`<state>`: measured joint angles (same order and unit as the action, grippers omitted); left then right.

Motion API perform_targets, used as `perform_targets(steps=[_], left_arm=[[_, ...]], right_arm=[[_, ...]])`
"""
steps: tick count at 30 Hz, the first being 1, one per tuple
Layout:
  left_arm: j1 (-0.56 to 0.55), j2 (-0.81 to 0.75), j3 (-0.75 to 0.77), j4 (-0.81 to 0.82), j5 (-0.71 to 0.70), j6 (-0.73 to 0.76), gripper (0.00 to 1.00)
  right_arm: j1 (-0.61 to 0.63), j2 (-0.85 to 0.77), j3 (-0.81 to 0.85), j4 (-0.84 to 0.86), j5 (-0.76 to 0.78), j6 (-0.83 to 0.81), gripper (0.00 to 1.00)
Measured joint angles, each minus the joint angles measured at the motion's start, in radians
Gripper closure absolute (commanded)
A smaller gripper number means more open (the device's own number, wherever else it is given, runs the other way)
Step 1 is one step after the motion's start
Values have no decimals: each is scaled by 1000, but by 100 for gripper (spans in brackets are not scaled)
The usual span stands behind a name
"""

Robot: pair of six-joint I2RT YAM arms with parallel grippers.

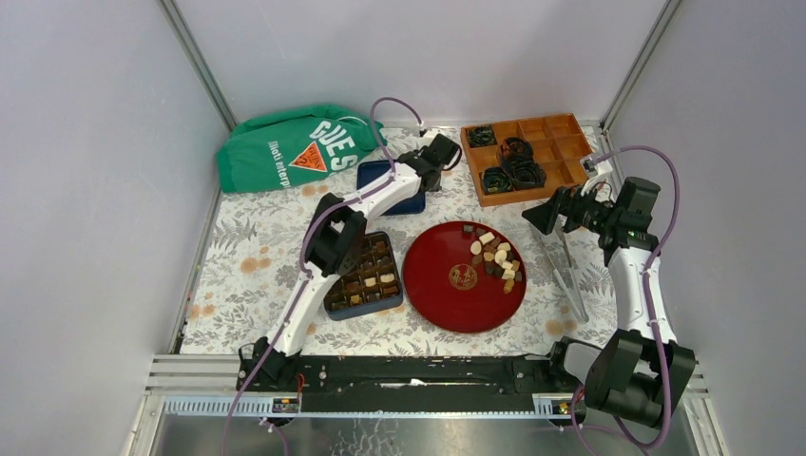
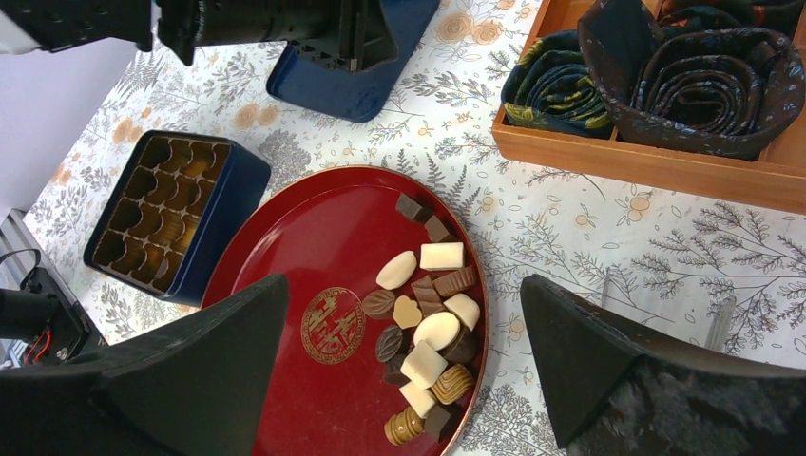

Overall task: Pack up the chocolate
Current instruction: Pick up the box lid from the center of the board.

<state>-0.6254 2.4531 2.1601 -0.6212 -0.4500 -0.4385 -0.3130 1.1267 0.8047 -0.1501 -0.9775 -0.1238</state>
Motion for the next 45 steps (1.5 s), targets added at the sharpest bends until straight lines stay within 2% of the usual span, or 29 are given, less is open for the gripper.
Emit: perform_targets(steps=[6, 10, 19, 24, 28, 32, 36, 41, 45], left_arm=[[23, 48, 4, 0, 35, 3, 74], [27, 61, 5, 2, 53, 0, 75], [26, 51, -9, 16, 87, -16, 69], [26, -26, -118, 69, 105, -14, 59], [26, -88, -172, 110, 132, -15, 58], [26, -81, -130, 116, 144, -25, 58], [23, -21, -55, 84, 134, -40, 61], [16, 32, -34, 31, 114, -42, 66], [10, 43, -5, 3, 94, -42, 78]], right_arm=[[0, 8, 0, -10, 1, -7, 0], [0, 10, 0, -25, 1, -13, 1], [0, 10, 0, -26, 1, -18, 0], [0, 10, 0, -26, 0, -19, 0], [0, 10, 0, -27, 0, -22, 0], [0, 10, 0, -33, 0, -26, 0], [0, 10, 0, -41, 0, -29, 0], [0, 10, 0, -47, 0, -29, 0], [0, 10, 0, -48, 0, -30, 0]])
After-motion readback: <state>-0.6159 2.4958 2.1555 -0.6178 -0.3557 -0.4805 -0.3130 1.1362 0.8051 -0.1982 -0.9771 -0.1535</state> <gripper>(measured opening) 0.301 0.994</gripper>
